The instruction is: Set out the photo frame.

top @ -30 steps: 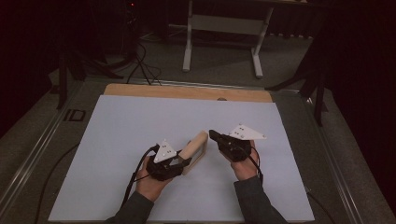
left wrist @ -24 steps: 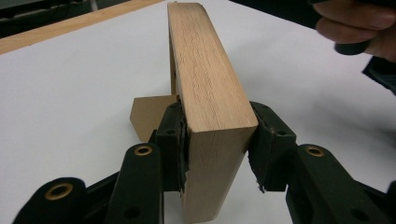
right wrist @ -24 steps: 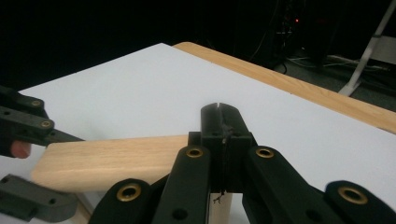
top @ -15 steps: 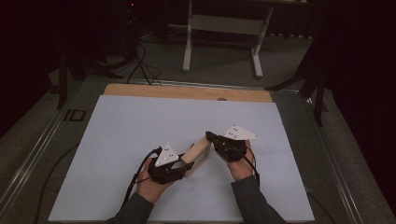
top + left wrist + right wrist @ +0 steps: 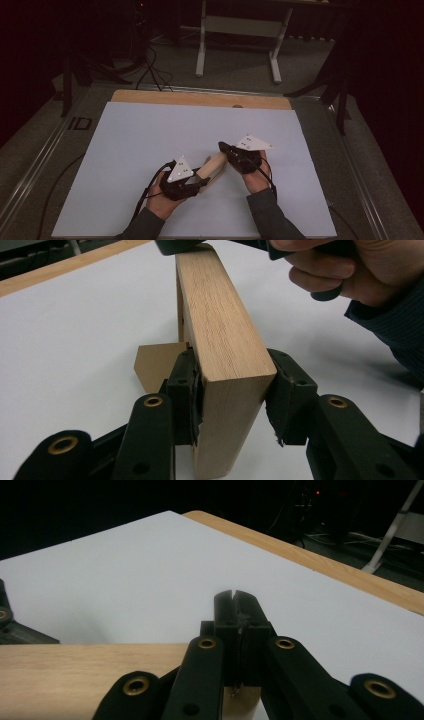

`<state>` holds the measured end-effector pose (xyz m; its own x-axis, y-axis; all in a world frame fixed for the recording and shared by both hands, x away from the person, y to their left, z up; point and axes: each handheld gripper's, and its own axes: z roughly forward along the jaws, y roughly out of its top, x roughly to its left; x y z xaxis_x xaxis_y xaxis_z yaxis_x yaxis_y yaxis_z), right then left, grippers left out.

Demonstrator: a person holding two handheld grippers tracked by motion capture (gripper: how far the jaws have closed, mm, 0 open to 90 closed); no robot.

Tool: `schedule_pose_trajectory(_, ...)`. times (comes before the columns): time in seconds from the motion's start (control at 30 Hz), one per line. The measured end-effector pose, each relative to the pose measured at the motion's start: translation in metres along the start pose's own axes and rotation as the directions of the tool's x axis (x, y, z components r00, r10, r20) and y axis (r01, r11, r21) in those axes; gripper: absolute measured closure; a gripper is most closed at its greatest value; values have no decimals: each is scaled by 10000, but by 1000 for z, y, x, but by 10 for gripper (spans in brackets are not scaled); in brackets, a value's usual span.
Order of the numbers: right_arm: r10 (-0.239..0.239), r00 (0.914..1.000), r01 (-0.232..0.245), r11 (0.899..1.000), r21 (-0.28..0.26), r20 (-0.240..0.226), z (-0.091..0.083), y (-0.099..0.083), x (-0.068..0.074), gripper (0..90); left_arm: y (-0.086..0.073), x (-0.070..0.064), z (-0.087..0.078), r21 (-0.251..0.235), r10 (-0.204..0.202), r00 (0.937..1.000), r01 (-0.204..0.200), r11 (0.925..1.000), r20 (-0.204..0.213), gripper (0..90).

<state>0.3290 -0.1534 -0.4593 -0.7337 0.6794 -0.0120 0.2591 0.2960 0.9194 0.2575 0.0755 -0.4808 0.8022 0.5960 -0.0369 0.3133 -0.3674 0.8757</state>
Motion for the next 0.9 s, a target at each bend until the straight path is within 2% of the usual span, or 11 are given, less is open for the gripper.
schedule_pose_trajectory(0.17,-35,10000,35,10000,60,8,0,0,0,891,0,2,-1,47,6,10000,-6,10000,8,603)
schedule_pose_trajectory(0.23,-24,10000,24,10000,65,8,0,0,0,893,0,1,0,83,128,9997,-126,9999,-209,602)
schedule_pose_trajectory(0.4,-3,10000,2,9999,112,64,-2,0,0,895,0,3,-1,153,96,9981,-87,9998,-604,564)
schedule_pose_trajectory(0.47,49,9999,-50,9999,102,89,-3,-1,-1,895,-1,6,-2,162,-107,9966,121,9998,-814,558)
schedule_pose_trajectory(0.9,61,10000,-62,9999,152,61,-7,-1,-1,896,-2,9,-1,307,-204,9902,249,9992,-1383,550)
